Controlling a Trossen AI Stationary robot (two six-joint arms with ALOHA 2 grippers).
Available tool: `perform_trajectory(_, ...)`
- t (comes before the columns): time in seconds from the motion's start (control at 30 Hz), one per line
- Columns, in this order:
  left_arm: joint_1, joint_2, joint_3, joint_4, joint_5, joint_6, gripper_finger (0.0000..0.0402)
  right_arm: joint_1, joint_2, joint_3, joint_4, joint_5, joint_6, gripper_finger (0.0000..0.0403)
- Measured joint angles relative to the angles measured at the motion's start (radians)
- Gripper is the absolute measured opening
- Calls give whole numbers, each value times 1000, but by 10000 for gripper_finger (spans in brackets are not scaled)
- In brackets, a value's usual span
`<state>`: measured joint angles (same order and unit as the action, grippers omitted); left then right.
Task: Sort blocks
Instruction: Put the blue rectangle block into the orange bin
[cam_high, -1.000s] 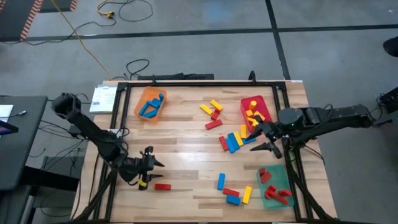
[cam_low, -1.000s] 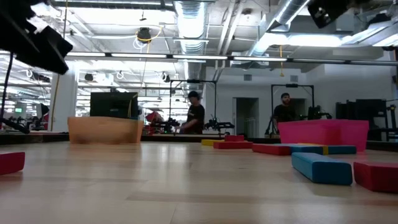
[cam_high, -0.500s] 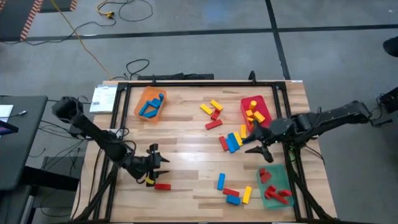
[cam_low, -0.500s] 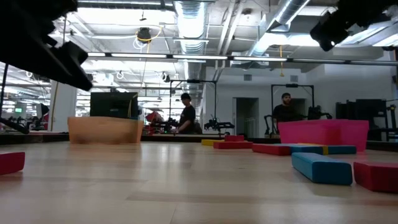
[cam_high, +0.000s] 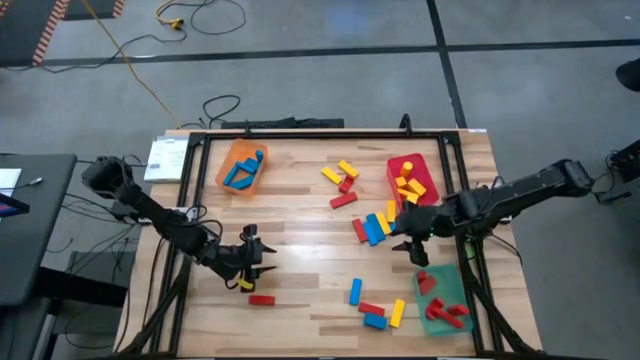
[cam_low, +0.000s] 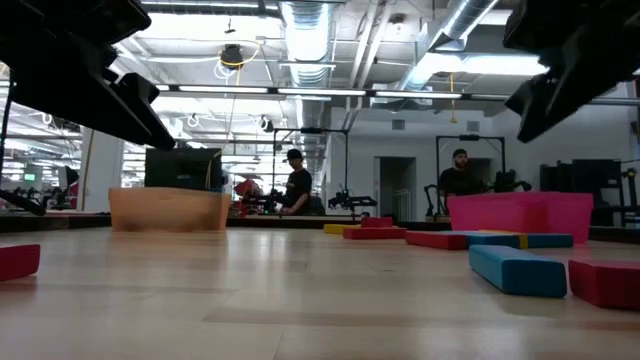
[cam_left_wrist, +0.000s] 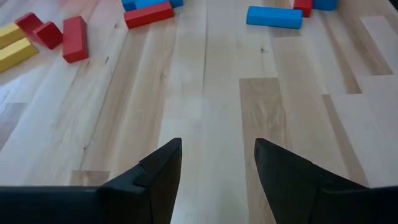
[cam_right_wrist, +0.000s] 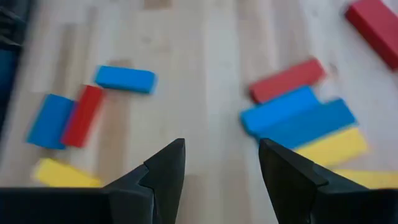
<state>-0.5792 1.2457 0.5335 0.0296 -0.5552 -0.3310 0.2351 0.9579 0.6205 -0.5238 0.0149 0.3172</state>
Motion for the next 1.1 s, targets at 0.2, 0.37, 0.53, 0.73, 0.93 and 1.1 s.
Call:
perform_trajectory(0.2, 5, 0, 0, 0, 0, 9, 197, -65, 38, 0, -129, 41, 0, 218)
perform_trajectory(0.37, 11, 0, 0, 13, 0, 27, 197, -124, 91, 0, -208, 41, -14, 218)
perform_trajectory(0.53, 21, 0, 0, 13, 0, 36, 196, -164, 174, 0, -209, 41, -37, 218)
perform_trajectory(0.73, 21, 0, 0, 13, 0, 51, 196, -198, 293, 0, -200, 62, -49, 218)
perform_trajectory(0.93, 21, 0, 0, 13, 0, 58, 196, -197, 384, 0, -167, 162, -119, 218)
perform_trajectory(1.1, 21, 0, 0, 14, 0, 58, 196, -212, 406, 0, -152, 184, -134, 218)
